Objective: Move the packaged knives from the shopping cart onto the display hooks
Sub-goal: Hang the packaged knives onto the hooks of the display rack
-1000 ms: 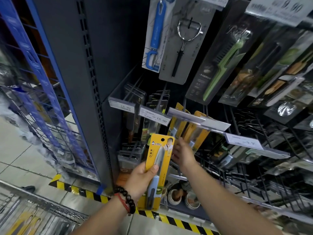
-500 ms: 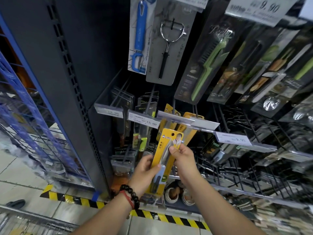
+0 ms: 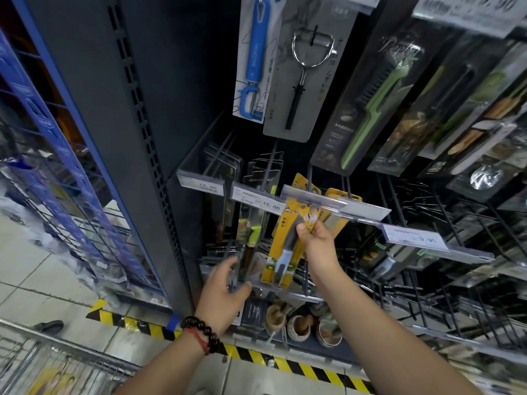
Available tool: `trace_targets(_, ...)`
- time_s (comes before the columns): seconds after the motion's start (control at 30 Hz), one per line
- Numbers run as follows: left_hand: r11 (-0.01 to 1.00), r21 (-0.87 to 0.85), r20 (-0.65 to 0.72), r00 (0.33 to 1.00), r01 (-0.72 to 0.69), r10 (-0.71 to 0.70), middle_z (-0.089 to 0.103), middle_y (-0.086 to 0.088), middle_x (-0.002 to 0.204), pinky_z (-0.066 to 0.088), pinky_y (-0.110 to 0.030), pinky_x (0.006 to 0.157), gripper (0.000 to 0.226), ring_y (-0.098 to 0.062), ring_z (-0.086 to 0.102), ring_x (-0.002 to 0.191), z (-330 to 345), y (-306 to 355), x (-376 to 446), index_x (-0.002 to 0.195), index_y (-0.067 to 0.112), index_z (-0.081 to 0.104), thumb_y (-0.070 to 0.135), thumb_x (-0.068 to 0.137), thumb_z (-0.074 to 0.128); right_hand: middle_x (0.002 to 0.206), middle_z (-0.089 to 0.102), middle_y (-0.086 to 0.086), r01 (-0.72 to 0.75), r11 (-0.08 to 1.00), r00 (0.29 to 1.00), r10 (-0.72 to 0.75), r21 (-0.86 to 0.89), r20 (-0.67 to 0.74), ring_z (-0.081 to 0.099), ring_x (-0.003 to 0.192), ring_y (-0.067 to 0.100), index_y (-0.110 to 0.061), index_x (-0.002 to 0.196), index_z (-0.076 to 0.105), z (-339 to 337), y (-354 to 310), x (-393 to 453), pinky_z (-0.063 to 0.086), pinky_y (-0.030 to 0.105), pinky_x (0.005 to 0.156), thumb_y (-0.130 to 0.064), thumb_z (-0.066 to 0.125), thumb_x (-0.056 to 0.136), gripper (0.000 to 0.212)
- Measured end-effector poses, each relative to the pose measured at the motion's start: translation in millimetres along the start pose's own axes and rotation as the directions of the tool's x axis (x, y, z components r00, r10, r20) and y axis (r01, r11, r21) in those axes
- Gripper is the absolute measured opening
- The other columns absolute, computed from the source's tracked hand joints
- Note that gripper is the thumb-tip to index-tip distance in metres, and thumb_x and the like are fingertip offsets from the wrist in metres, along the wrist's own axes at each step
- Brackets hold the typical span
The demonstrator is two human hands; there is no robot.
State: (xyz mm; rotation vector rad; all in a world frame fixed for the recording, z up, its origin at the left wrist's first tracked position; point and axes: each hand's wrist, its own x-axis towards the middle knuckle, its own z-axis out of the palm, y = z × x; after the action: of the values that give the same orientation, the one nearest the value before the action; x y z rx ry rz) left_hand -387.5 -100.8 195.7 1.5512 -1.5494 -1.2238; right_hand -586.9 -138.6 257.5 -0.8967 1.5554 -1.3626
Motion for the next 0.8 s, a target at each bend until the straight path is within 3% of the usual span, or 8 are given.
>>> trace_targets(0.07,0.986,0.064,-0.201,0.966,-0.153,0.163,0.039,0.009,0.139,0.033,-0.036,0.113,0.059,-0.012,0.037,0.132,-17.7,26.2,6.5,0.138,0.027,0.044,0.023,0.085,0.069,0.09,0.063,0.0,0.01,1.0,1.0,-0.011,-0.005,-0.011,0.058,0.086,0.017,-0.017,0.093,0.06,-1.4,1.1,1.1,0.044,0.033,0.077,-0.013,0.05,0.099,0.012)
trace_targets(0.13,0.951,0.188,-0.367,0.88,-0.246,0.301,0.032,-0.001,0.148,0.024,-0.037,0.116,0.065,-0.019,0.026,0.138,-40.7,57.2,16.2,0.141,0.022,0.041,0.024,0.083,0.07,0.09,0.063,0.003,0.024,1.0,1.0,-0.024,-0.015,-0.019,0.056,0.08,0.016,-0.018,0.091,0.059,-2.3,1.1,1.6,0.04,0.027,0.067,-0.014,0.05,0.099,0.013)
trace_targets(0.23,0.891,0.317,-0.452,0.774,-0.326,0.444,0.02,-0.006,0.154,0.022,-0.045,0.115,0.079,-0.028,0.014,0.141,-69.1,97.6,29.1,0.146,0.025,0.031,0.034,0.08,0.073,0.09,0.062,0.003,0.021,1.0,1.0,-0.022,-0.01,-0.023,0.056,0.079,0.017,-0.018,0.089,0.058,-1.3,1.7,4.4,0.041,0.028,0.068,-0.014,0.05,0.099,0.014)
trace_targets(0.37,0.681,0.605,-0.264,0.703,-0.412,0.661,0.016,-0.005,0.155,0.014,-0.054,0.114,0.091,-0.03,0.007,0.143,-66.6,126.7,41.6,0.147,0.035,0.021,0.059,0.073,0.069,0.091,0.065,-0.002,0.012,1.0,0.999,-0.012,0.01,-0.034,0.06,0.094,0.021,-0.016,0.093,0.06,2.3,4.1,8.2,0.044,0.044,0.096,-0.013,0.052,0.098,0.01)
trace_targets(0.5,0.526,0.759,-0.035,0.783,-0.383,0.621,0.013,-0.003,0.16,0.002,-0.053,0.116,0.085,-0.03,-0.001,0.146,-43.5,123.2,59.8,0.149,0.042,0.014,0.071,0.079,0.053,0.092,0.065,-0.002,0.02,1.0,0.999,-0.021,-0.007,-0.045,0.06,0.094,0.02,-0.018,0.091,0.061,2.6,4.8,9.8,0.043,0.045,0.099,-0.012,0.052,0.098,0.012)
trace_targets(0.57,0.513,0.783,-0.027,0.805,-0.351,0.592,0.014,-0.002,0.16,-0.005,-0.051,0.116,0.073,-0.029,-0.003,0.147,-38.5,116.8,66.4,0.149,0.043,0.019,0.07,0.085,0.044,0.095,0.066,-0.001,0.023,1.0,0.999,-0.023,-0.014,-0.045,0.06,0.095,0.02,-0.018,0.092,0.061,1.9,3.3,9.9,0.043,0.042,0.097,-0.011,0.052,0.098,0.013)
trace_targets(0.67,0.535,0.766,-0.067,0.783,-0.356,0.618,0.029,-0.003,0.156,-0.007,-0.049,0.113,0.057,-0.029,0.007,0.147,-34.5,115.2,70.0,0.142,0.042,0.037,0.065,0.09,0.039,0.101,0.067,0.003,0.026,0.999,0.999,-0.027,-0.039,-0.034,0.062,0.098,0.021,-0.011,0.099,0.062,-1.4,4.2,10.5,0.044,0.04,0.096,-0.011,0.051,0.098,0.011)
trace_targets(0.8,0.535,0.772,-0.1,0.765,-0.343,0.636,0.041,-0.003,0.147,-0.002,-0.05,0.112,0.048,-0.031,0.018,0.143,-31.0,114.4,73.0,0.133,0.04,0.048,0.062,0.09,0.042,0.111,0.067,0.019,0.026,0.998,0.998,-0.029,-0.063,-0.047,0.061,0.107,0.036,-0.006,0.104,0.061,-3.8,7.5,11.8,0.045,0.052,0.101,-0.011,0.051,0.098,0.013)
